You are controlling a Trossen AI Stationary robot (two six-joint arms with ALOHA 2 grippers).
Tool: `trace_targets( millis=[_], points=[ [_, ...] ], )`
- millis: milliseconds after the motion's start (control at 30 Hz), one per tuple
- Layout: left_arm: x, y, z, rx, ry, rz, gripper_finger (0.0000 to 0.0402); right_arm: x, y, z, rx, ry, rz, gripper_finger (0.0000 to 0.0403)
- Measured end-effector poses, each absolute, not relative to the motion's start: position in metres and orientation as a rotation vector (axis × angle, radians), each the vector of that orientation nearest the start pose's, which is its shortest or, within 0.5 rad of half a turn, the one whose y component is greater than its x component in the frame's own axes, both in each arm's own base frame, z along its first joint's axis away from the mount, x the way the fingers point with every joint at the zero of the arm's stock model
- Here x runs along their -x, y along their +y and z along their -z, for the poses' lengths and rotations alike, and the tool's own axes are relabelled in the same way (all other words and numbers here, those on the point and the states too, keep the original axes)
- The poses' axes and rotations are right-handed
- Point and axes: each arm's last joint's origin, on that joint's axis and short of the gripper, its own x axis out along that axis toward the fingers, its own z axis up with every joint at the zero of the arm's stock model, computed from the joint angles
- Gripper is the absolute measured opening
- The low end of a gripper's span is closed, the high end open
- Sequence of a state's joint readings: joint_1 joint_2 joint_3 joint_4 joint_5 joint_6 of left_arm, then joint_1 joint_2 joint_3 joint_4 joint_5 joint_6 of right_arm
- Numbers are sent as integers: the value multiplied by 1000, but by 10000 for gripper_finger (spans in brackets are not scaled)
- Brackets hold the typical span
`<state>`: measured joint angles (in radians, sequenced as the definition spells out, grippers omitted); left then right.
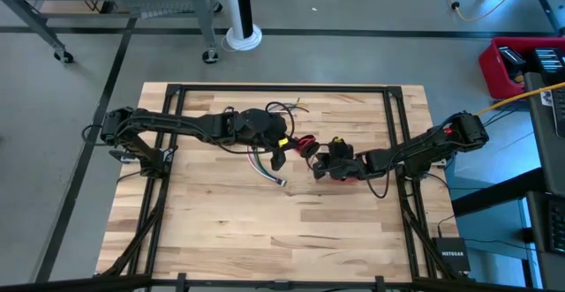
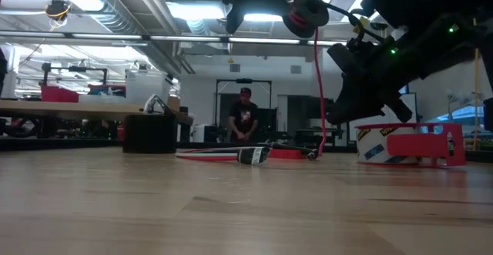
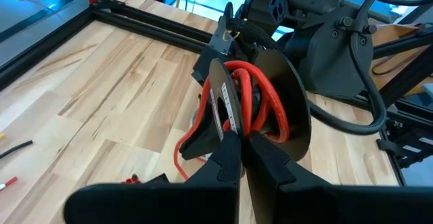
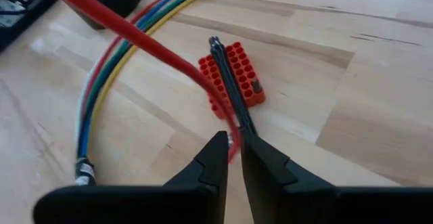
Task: Coil cords
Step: Coil the red wire onto the spool
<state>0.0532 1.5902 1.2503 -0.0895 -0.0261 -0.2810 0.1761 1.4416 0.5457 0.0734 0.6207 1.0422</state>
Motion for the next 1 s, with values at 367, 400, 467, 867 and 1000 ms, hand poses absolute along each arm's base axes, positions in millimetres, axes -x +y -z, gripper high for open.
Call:
trace_targets(
  millis=[367, 400, 467, 867, 1000],
  points=[
    [-364, 19, -302, 281, 412, -133, 0, -251, 26, -150, -605, 384, 770, 46],
    [-364, 18, -302, 281, 412, -132, 0, -250, 26, -150, -601, 384, 775, 46],
    [-364, 18, -302, 281, 412, -132, 0, -250, 26, -149, -599, 387, 777, 46],
    [-364, 17, -303, 281, 411, -130, 0, -250, 25, -150, -588, 371, 796, 46],
    [-365, 17, -304, 282, 391, -119, 0, -252, 25, -152, -602, 344, 787, 46]
  ],
)
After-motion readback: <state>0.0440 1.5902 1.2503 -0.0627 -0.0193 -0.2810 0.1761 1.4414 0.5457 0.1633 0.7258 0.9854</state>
